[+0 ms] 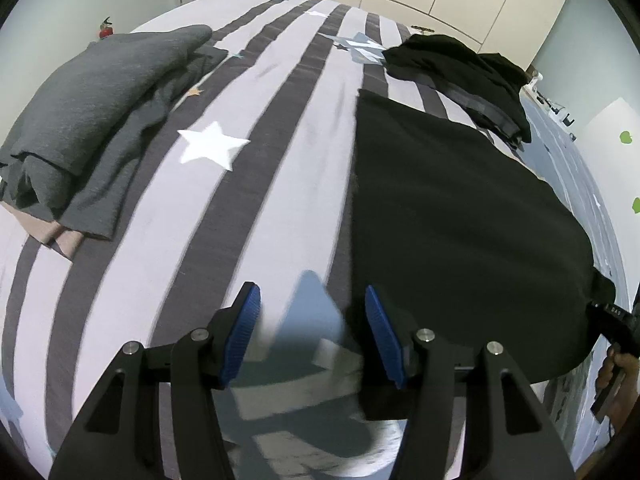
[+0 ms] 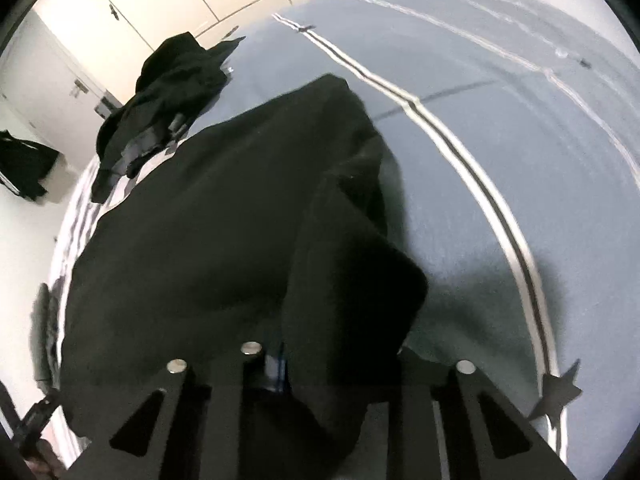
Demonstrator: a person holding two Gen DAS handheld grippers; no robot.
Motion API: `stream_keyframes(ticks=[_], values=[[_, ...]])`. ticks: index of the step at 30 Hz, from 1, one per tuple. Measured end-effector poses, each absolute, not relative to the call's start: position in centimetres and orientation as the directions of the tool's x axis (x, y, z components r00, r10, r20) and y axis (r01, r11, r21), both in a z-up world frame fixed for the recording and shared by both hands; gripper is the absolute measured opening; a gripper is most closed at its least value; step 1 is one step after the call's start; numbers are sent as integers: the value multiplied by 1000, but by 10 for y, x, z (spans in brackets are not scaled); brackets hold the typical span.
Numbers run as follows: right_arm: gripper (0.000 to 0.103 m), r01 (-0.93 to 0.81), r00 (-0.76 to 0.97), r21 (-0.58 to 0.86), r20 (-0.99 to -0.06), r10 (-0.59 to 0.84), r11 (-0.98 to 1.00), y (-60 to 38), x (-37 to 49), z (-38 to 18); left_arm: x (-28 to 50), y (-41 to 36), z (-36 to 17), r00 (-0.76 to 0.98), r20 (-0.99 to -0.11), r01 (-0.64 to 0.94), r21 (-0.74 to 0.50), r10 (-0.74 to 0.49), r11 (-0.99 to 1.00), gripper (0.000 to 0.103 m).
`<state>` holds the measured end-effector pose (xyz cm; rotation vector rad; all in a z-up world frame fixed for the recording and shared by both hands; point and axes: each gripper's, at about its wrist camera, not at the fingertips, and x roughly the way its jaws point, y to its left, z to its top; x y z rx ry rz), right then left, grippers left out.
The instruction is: Fold clothes
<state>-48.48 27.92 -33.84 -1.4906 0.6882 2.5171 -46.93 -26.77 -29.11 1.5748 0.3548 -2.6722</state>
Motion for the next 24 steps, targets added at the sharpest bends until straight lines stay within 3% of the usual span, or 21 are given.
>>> stream_keyframes(ticks=[5, 10, 13, 16, 19, 20, 23, 24], values=[[16, -217, -571, 171, -821, -17, -961, 219, -497, -268, -467, -310, -278, -513, -853, 125, -183, 94, -975, 52], [16, 106, -634, -14, -772, -57, -994, 38, -529, -199, -458, -355, -268, -529, -846, 188, -199, 71, -962, 52], [17, 201, -573, -76, -818, -54, -977, -63, -538, -225, -450, -373, -269, -526, -849, 221, -202, 58, -954, 52], [20, 264, -431, -30, -898, -90, -964, -131, -533, -286, -444, -385, -272, -519, -854, 246, -204, 49, -948, 52], [35, 288, -476, -109, -878, -43, -951, -154, -515, -296, -440, -386, -278, -503, -863, 247, -201, 52, -948, 52], [46, 290, -477, -87, -877, -65, -953, -148, -511, -298, -439, -385, -279, -502, -863, 245, -201, 54, -948, 52], [50, 346, -457, -48, -881, -124, -937, -144, -497, -296, -437, -380, -281, -501, -864, 248, -207, 58, -946, 52], [55, 369, -449, -32, -881, -147, -929, -144, -492, -293, -436, -378, -282, -499, -864, 253, -209, 58, -944, 52]])
